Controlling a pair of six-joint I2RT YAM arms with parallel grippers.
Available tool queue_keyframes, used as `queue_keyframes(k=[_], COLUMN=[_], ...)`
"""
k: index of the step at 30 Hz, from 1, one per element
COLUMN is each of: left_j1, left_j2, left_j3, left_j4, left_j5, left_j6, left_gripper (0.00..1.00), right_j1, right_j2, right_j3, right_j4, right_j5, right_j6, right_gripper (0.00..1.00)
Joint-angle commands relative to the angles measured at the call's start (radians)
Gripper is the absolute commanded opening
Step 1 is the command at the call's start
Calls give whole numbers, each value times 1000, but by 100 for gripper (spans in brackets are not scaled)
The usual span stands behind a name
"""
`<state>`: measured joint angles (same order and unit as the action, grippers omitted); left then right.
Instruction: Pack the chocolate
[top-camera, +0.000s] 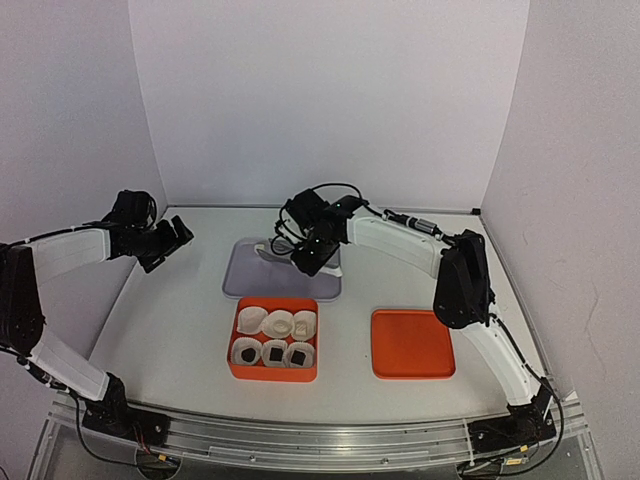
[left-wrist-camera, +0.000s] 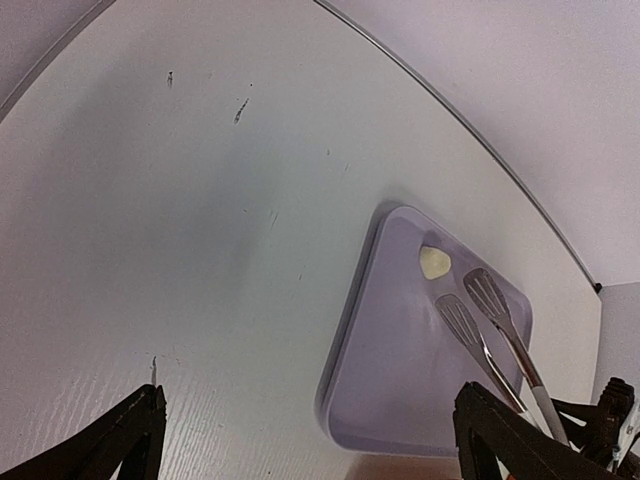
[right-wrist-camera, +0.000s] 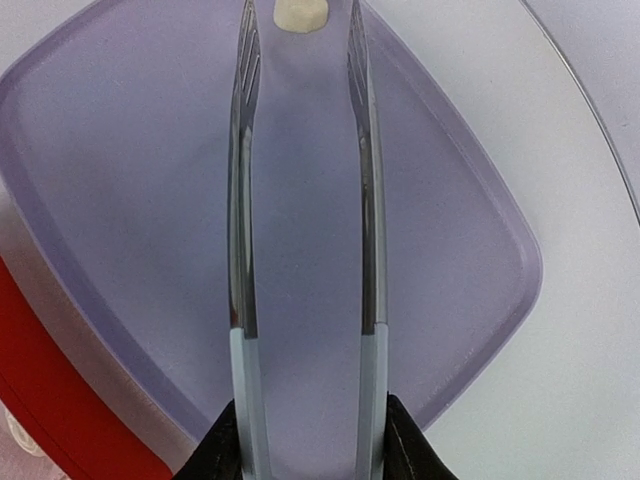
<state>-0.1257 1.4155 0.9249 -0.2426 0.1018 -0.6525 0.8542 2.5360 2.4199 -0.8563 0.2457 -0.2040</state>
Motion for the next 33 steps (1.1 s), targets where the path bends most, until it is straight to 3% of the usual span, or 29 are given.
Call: queue_keyframes(k=[1, 33], left_j1=[-3, -2], left_j2=[10, 44], left_j3=[6, 28], left_j4=[22, 4], left_j5=[-11, -22], left_j6=[8, 13], left_gripper=[100, 100], right_j1=[-4, -27], right_j2=[17, 135], right_j3=[51, 135], right_j4=[55, 171], right_j5=[6, -72], right_j6=[27, 116], right_gripper=[37, 40])
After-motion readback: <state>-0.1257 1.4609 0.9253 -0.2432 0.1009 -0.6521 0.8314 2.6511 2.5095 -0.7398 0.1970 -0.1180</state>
